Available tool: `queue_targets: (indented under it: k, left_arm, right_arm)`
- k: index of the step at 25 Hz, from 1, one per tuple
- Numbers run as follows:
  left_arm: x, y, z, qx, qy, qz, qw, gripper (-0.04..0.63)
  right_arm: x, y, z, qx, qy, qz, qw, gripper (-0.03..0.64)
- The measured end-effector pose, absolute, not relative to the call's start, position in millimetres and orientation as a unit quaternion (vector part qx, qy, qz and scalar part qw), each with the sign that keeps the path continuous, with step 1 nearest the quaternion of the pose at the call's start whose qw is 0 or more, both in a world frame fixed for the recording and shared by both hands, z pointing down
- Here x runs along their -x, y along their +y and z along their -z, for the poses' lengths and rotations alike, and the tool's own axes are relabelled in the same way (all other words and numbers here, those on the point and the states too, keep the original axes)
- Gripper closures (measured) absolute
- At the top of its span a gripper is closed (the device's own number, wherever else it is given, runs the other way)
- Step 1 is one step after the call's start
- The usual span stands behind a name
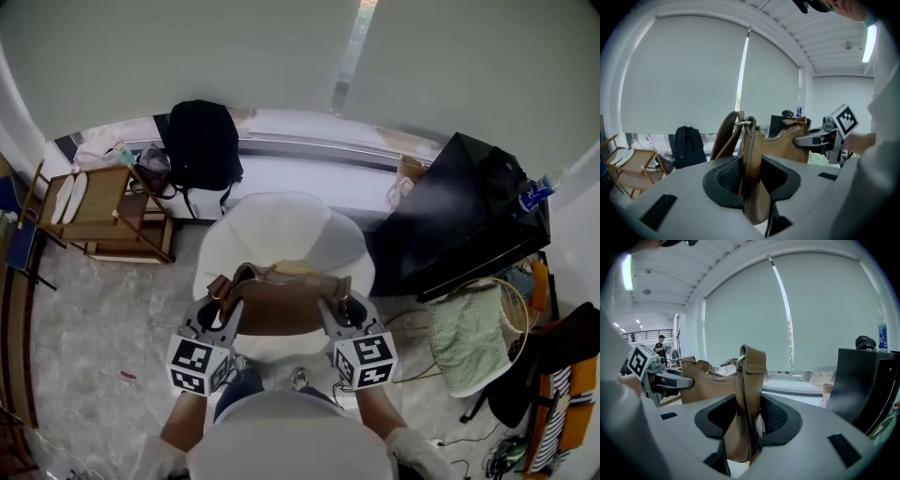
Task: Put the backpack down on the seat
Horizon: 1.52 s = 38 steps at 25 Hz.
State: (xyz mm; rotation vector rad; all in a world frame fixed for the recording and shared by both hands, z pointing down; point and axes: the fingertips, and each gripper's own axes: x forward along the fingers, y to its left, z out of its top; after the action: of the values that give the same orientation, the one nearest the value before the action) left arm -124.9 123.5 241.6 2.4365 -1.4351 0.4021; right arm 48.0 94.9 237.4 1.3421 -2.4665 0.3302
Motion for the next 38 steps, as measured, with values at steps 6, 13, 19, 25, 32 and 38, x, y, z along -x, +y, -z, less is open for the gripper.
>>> queue_targets:
  k: [6,13,19,25,32,38]
  left_arm:
    - [163.3,86.9,-241.6,-0.867,-0.461,-0.142,0.126,0.486]
    - [182.2,58.8,-252.1,-0.87,-0.451,-0.145,0.132,0.486]
    - [160.8,36.7,-264.5,-0.86,-0.469,-0.141,0.145,0.486]
    - [131.6,17.0,-267.7,-0.843,-0.499,-0.129,0.156,0.486]
    - [110.3,-4.1,-277.4,-0.833,-0.512,-0.134,0.16,0.486]
    - [105.5,-15.3,-301.8,-0.832,-0.508,-0.143,0.169,0.486]
  right_arm:
    - [-10.2,72.7,-238.4,-0.513,-0.838,-0.115,0.146,0.44]
    - [8.3,49.2,-250.0,-0.52,-0.832,-0.126,0.147,0.44]
    - [-13.1,21.6,-260.0,-0.497,-0.844,-0.127,0.157,0.44]
    - [-42.5,-7.4,-260.1,-0.467,-0.86,-0.121,0.164,0.44]
    - [-63.8,-31.5,-274.0,-0.459,-0.864,-0.13,0.165,0.44]
    - [-68.2,-44.2,-299.2,-0.461,-0.859,-0.144,0.171,0.44]
